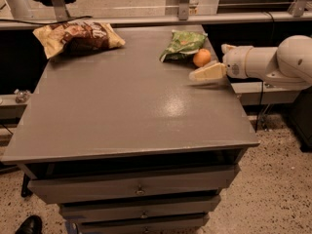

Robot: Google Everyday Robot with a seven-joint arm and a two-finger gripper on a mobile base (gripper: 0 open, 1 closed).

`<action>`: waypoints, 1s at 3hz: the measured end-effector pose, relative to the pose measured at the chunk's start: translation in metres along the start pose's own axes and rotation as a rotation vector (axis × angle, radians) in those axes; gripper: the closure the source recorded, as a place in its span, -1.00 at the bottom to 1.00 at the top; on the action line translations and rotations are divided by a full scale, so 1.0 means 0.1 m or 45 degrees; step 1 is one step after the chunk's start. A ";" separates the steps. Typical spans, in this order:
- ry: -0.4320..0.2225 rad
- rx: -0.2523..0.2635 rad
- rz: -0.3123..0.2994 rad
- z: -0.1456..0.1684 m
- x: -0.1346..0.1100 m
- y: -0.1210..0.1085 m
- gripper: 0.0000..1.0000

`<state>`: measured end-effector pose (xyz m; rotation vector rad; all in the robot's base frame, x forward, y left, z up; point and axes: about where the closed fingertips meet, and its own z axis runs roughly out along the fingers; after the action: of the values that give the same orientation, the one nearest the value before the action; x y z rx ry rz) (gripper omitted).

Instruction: Move orange near green jalapeno chip bag

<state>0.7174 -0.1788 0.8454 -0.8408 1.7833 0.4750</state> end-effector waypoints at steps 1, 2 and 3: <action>0.004 0.010 0.002 -0.08 0.01 0.01 -1.00; -0.003 0.043 -0.007 -0.41 -0.05 0.04 -1.00; 0.015 0.036 -0.027 -0.85 -0.13 0.25 -1.00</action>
Offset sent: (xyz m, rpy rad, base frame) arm -0.0635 -0.0559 0.0460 -0.0186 -0.0446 -0.0692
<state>0.6464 -0.2144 0.8859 -0.8439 1.7863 0.4309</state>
